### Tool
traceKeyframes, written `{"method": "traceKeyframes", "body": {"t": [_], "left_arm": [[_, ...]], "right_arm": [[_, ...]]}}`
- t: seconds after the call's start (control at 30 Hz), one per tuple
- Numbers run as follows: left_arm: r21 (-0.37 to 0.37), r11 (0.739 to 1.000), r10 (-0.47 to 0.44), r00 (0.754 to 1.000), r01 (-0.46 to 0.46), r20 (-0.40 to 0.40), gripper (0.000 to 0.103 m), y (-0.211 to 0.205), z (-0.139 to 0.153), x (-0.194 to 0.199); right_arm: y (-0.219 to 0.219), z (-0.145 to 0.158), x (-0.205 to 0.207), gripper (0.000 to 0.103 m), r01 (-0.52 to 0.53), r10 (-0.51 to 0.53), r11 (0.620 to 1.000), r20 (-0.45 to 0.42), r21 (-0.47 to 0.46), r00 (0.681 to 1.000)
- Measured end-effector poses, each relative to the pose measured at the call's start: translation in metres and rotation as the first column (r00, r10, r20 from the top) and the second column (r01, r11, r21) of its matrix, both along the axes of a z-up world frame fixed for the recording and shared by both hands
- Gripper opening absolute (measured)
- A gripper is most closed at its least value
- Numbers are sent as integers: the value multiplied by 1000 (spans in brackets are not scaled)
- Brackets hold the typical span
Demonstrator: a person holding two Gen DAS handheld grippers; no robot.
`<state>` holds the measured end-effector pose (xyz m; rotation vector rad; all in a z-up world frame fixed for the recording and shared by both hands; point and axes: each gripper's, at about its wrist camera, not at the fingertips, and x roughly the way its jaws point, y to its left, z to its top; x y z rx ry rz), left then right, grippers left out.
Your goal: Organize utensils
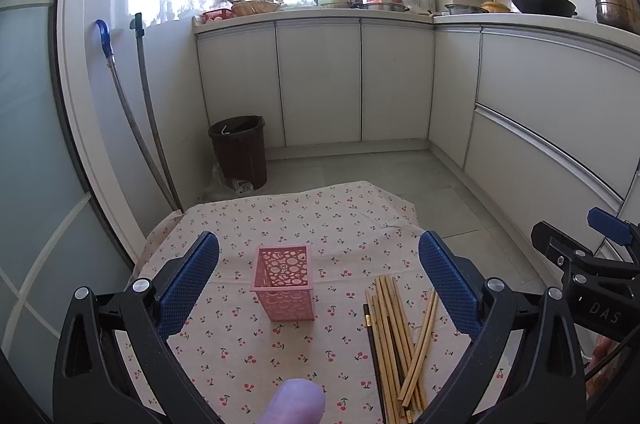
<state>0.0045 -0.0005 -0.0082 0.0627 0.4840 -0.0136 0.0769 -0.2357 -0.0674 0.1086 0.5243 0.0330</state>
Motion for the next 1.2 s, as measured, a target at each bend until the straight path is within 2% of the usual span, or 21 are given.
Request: {"method": "traceKeyframes", "body": {"t": [1.2], "left_arm": [[4, 1000, 6, 1000, -6, -8, 96, 2, -3, 2]], "right_arm": [[4, -3, 3, 96, -15, 15, 1000, -26, -1, 1000]]}}
